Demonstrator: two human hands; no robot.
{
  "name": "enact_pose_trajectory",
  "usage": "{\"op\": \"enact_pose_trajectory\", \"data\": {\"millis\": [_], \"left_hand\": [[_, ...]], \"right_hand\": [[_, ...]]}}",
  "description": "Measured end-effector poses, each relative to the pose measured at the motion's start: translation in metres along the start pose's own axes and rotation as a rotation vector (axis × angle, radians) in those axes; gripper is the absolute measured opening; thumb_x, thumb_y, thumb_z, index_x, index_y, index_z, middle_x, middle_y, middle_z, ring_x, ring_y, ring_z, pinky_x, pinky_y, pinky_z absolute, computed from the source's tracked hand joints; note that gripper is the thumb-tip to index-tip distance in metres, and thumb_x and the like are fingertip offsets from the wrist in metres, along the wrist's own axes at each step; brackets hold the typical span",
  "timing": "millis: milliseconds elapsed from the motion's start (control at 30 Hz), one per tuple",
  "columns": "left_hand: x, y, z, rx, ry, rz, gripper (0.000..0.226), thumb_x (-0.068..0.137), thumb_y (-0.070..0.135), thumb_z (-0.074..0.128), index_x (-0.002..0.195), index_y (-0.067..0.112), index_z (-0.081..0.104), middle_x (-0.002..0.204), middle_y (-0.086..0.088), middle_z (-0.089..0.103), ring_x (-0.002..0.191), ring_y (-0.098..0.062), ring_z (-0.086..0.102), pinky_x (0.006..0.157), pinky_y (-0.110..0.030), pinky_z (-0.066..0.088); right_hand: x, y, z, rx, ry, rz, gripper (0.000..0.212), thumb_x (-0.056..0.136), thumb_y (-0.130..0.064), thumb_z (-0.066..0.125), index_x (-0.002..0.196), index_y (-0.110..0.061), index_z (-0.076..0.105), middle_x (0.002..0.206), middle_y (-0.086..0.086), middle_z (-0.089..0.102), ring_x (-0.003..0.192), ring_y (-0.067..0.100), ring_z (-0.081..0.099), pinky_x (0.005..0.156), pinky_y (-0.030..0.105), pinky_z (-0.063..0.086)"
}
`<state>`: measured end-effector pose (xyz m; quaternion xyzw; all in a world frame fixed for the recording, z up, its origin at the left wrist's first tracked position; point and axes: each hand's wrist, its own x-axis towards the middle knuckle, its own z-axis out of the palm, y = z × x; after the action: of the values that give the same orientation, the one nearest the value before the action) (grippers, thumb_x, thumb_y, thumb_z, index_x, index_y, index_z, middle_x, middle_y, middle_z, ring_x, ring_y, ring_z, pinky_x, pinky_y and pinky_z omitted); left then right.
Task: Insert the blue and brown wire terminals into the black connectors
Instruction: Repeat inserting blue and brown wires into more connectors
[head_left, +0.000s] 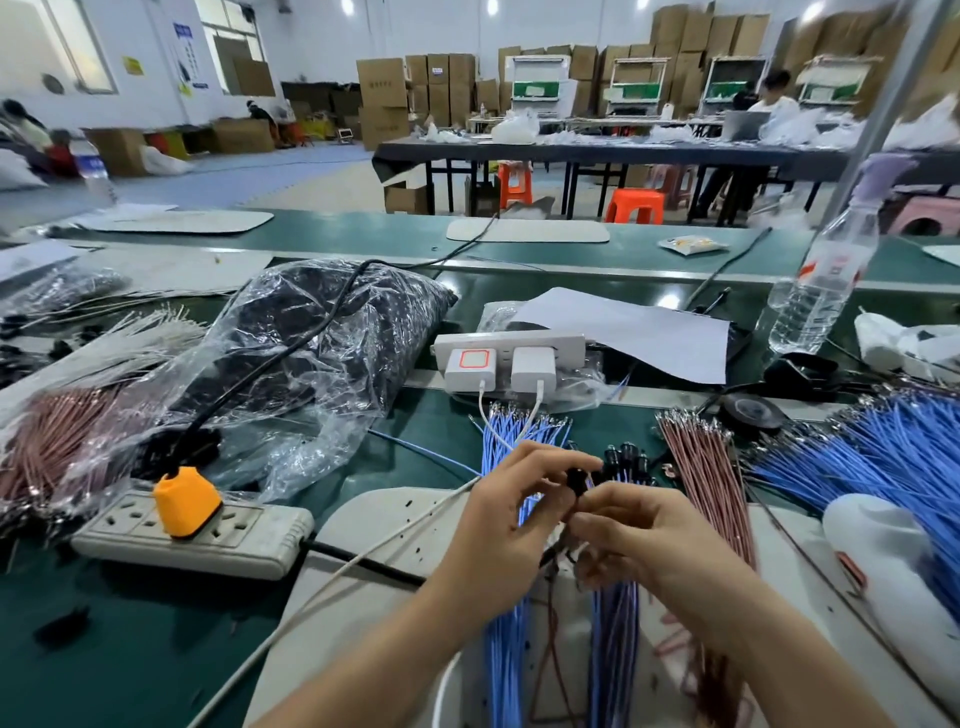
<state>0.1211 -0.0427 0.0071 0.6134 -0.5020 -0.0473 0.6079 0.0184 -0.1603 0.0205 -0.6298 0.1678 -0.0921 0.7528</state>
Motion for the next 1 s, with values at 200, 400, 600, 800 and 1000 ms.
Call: {"op": "enact_pose_trajectory", "data": {"millis": [200,400,600,800,1000], "left_hand": [[-0.002,-0.001,0.001,0.059,0.012,0.101,0.031,0.086,0.007,0.062,0.114,0.022,0.063,0.103,0.009,0.062,0.098,-0.009,0.060,0.086,-0.014,0.042],[-0.005,-0.003,0.004,0.054,0.036,0.096,0.020,0.081,0.005,0.073,0.098,0.015,0.066,0.097,0.004,0.064,0.092,-0.012,0.062,0.083,-0.020,0.047],[-0.005,-0.001,0.004,0.052,0.035,0.103,0.018,0.081,0.007,0.073,0.097,0.013,0.067,0.096,0.000,0.063,0.091,-0.012,0.061,0.082,-0.018,0.045],[-0.005,-0.005,0.003,0.056,0.025,0.108,0.017,0.081,0.009,0.074,0.096,0.013,0.066,0.095,0.002,0.062,0.089,-0.014,0.062,0.080,-0.024,0.049],[-0.004,-0.006,0.002,0.057,0.021,0.113,0.015,0.082,0.012,0.072,0.096,0.011,0.066,0.094,0.002,0.062,0.089,-0.015,0.062,0.080,-0.027,0.051]], "right_hand": [[0.004,0.007,0.008,-0.209,0.245,-0.330,0.016,0.076,0.010,0.069,0.081,-0.004,0.066,0.073,0.014,0.068,0.061,0.023,0.069,0.054,0.029,0.057],[0.002,0.010,0.007,-0.553,0.277,-0.452,0.034,0.068,0.015,0.073,0.073,-0.017,0.062,0.077,-0.003,0.070,0.070,0.005,0.066,0.066,0.014,0.049],[0.002,0.010,0.006,-0.517,0.281,-0.463,0.031,0.069,0.015,0.072,0.072,-0.015,0.061,0.078,0.001,0.070,0.074,0.017,0.068,0.071,0.032,0.057],[0.003,0.012,0.004,-0.540,0.273,-0.450,0.030,0.069,0.016,0.072,0.069,-0.011,0.058,0.079,0.000,0.069,0.074,0.015,0.067,0.071,0.032,0.056],[0.005,0.013,0.005,-0.547,0.275,-0.465,0.032,0.068,0.015,0.073,0.069,-0.013,0.058,0.080,-0.002,0.069,0.073,0.013,0.066,0.070,0.028,0.055]]}}
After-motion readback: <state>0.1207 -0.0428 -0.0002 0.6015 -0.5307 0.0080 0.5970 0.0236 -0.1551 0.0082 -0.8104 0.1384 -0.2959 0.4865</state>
